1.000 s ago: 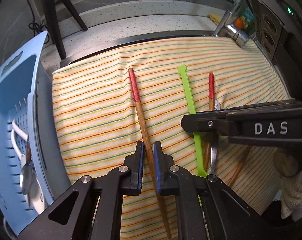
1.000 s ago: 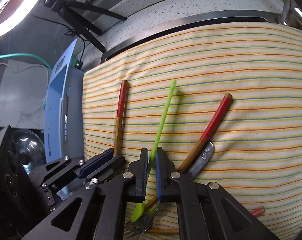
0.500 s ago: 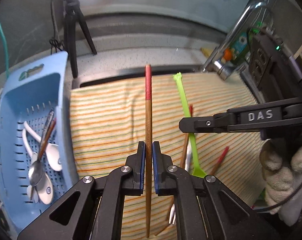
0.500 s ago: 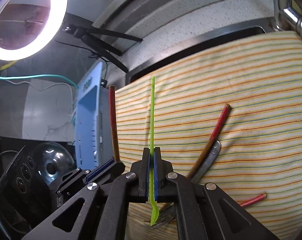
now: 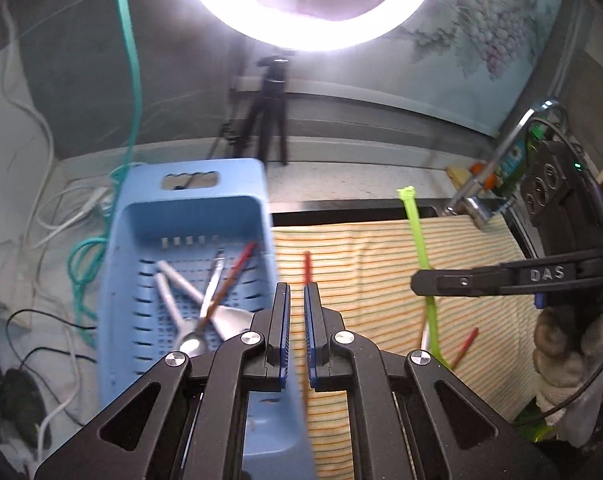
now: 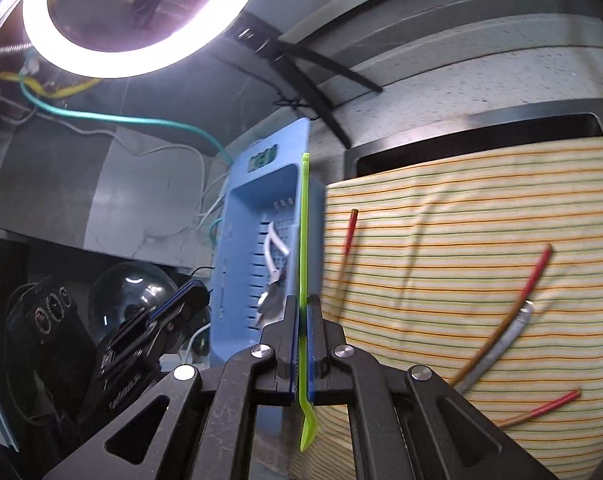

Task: Organize utensils
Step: 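Carry the chopstick with the left gripper while the right carries the green spoon, releasing both into the basket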

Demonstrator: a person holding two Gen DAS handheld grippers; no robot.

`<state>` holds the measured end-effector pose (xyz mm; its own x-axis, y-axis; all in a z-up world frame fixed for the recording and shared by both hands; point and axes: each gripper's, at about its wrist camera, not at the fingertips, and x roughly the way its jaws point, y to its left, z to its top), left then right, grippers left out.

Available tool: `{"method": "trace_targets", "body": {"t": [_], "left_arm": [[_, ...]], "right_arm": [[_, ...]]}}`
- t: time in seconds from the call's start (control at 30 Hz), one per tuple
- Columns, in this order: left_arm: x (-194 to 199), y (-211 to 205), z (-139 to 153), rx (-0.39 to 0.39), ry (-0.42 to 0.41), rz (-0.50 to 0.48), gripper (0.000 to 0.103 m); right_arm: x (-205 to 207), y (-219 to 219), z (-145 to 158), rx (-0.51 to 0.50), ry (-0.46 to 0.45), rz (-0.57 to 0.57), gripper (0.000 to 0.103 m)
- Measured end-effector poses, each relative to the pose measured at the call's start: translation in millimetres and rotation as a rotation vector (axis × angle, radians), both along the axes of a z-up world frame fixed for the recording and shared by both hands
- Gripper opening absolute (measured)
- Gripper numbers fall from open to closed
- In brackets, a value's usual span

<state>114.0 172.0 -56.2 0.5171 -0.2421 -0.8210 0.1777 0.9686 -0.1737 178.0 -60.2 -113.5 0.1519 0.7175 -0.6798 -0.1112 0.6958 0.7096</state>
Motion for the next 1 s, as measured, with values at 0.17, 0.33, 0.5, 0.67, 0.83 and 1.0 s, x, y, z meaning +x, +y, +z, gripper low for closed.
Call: {"method": "trace_targets", "body": {"t": [0.17,0.33,0.5,0.67,0.83,1.0], "left_arm": [[-0.4,27.6,-14.6,-0.011,0.029,0.062,0.006],[-8.7,38.2,-20.1,0.013,0.043,0.062,0.006],[-15.0,45.1,-21.6,0.007,0.047,0.071,0.006],[-22.8,51.5,-23.2,0.014,0.055,0.076,0.006],[-28.9,54.8,-21.9,0.019,0.053,0.079,0.006],[-30.9,49.0,-21.5,0.022,0.047,0.066,0.014]], "right_arm": [[-1.4,36.9,-0.6,-0.014,-0.014,0.045,0.003],[1.8,59.4,-8.8,-0.032,-0.002,0.063,0.003],[5.9,90.6,-22.4,-0.039,0.028,0.106,0.003],[3.8,117.5,-35.9,-0.058,0.051,0.137,0.006],[1.6,125.7,-39.1,-0.108,0.05,0.156,0.01],[0.9,113.5,-31.4,-0.118,0.021,0.145,0.027]]}}
